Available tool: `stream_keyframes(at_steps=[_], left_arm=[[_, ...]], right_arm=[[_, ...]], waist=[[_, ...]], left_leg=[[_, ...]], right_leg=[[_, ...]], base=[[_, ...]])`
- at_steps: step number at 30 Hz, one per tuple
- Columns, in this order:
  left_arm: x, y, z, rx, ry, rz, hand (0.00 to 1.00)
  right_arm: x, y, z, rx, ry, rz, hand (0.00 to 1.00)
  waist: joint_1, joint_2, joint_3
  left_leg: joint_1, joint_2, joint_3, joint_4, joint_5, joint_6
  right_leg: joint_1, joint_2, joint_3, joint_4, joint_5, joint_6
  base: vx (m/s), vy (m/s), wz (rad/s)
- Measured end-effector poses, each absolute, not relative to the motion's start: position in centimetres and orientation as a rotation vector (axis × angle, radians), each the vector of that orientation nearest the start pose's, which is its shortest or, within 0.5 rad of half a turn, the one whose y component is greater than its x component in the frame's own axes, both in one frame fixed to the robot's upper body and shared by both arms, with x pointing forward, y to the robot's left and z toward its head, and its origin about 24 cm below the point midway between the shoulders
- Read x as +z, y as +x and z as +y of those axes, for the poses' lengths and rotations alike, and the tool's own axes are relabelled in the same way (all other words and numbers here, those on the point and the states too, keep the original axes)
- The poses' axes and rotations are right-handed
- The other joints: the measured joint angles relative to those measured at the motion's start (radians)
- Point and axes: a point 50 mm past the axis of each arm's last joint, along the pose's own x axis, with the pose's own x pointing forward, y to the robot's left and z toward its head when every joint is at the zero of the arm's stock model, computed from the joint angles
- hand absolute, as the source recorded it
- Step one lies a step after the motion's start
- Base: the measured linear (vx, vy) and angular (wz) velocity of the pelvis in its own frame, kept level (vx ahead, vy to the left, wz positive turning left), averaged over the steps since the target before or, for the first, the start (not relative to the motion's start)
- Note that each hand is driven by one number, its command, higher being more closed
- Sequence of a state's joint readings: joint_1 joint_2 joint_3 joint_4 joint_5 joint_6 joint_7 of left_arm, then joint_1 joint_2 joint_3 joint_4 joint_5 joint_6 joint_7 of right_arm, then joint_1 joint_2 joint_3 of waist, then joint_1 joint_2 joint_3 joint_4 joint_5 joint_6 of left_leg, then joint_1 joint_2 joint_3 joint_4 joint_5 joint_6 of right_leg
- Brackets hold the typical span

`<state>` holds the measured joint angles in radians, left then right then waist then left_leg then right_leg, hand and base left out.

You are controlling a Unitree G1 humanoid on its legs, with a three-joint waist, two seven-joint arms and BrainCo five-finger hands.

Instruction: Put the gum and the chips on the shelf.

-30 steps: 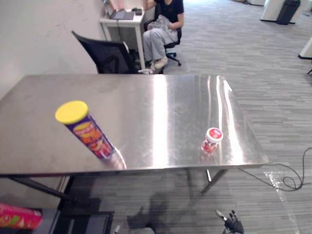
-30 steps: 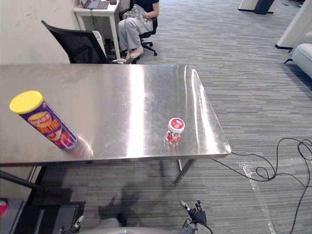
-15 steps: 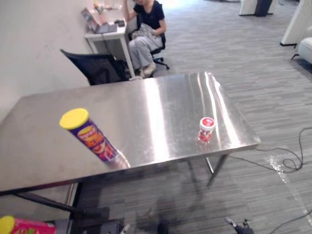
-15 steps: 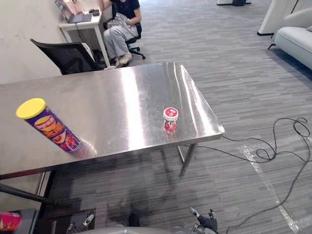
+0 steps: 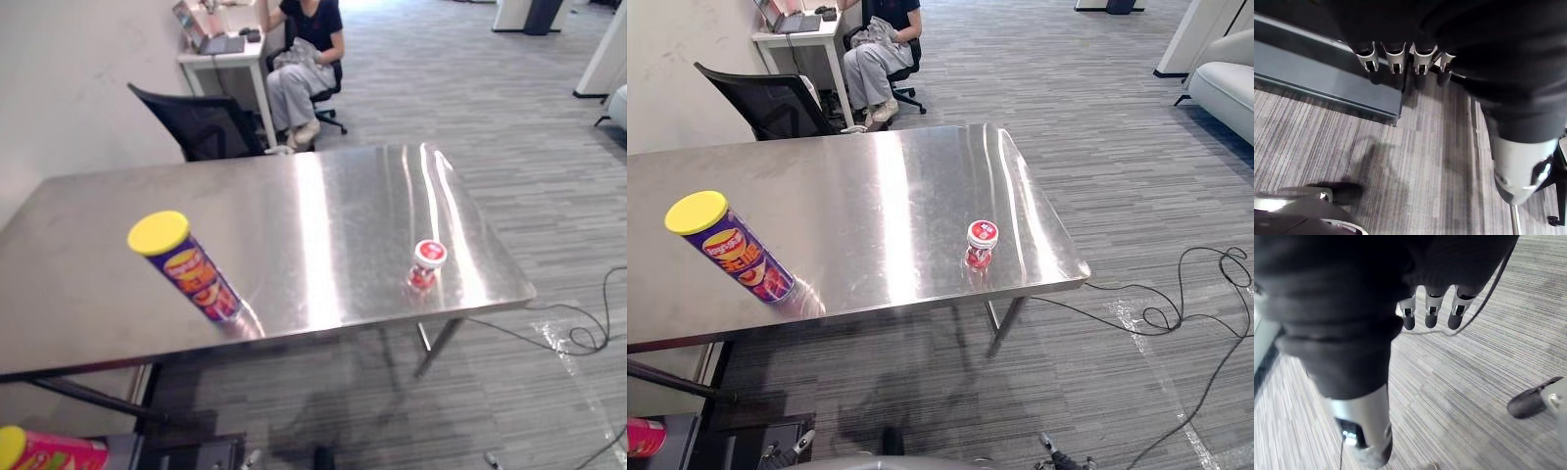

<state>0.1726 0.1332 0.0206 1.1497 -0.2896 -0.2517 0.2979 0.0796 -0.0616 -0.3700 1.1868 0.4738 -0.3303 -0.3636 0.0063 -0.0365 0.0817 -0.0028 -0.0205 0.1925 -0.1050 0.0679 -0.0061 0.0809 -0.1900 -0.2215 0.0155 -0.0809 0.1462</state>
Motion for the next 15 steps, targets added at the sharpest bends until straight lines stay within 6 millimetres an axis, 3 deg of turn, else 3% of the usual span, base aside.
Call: stream_keyframes(at_steps=[5, 9, 12, 13, 15], left_arm=[[-15.8, 5.1, 23.0, 0.613, 0.003, 1.029, 0.00], [-15.6, 5.5, 23.3, 0.635, -0.014, 0.997, 0.00], [-15.4, 6.0, 23.3, 0.630, -0.015, 0.977, 0.00], [-15.3, 6.1, 23.3, 0.628, -0.015, 0.973, 0.00], [-15.2, 6.4, 23.2, 0.622, -0.018, 0.959, 0.00]], right_arm=[[-13.4, 7.2, -28.4, -1.307, 0.390, 0.690, 0.00], [-8.6, 9.7, -33.8, -1.420, 0.354, 0.354, 0.00], [-4.5, 12.1, -35.5, -1.432, 0.346, 0.105, 0.00], [-3.7, 12.6, -35.7, -1.425, 0.341, 0.065, 0.00], [-0.3, 14.9, -35.4, -1.351, 0.284, -0.088, 0.00]], waist=[[-0.001, -0.012, 0.005], [-0.001, -0.019, 0.010], [-0.004, -0.024, 0.012], [-0.003, -0.024, 0.013], [-0.004, -0.024, 0.013]], left_leg=[[0.029, -0.003, 0.022, 0.000, -0.023, 0.000], [0.040, -0.004, 0.046, 0.000, -0.038, 0.000], [0.043, -0.003, 0.059, 0.000, -0.046, -0.005], [0.043, -0.002, 0.061, 0.000, -0.047, -0.005], [0.043, -0.002, 0.068, 0.000, -0.050, -0.005]], right_leg=[[0.026, -0.005, 0.011, -0.017, 0.000, 0.001], [0.029, -0.010, 0.013, -0.017, 0.000, -0.001], [0.029, -0.011, 0.013, -0.017, -0.003, -0.004], [0.028, -0.011, 0.013, -0.017, -0.004, -0.005], [0.027, -0.014, 0.013, -0.017, -0.006, -0.008]], base=[[0.09, 0.005, -0.13], [0.05, 0.022, -0.11], [0.03, 0.012, -0.08], [0.02, 0.011, -0.06], [0.03, 0.011, -0.06]])
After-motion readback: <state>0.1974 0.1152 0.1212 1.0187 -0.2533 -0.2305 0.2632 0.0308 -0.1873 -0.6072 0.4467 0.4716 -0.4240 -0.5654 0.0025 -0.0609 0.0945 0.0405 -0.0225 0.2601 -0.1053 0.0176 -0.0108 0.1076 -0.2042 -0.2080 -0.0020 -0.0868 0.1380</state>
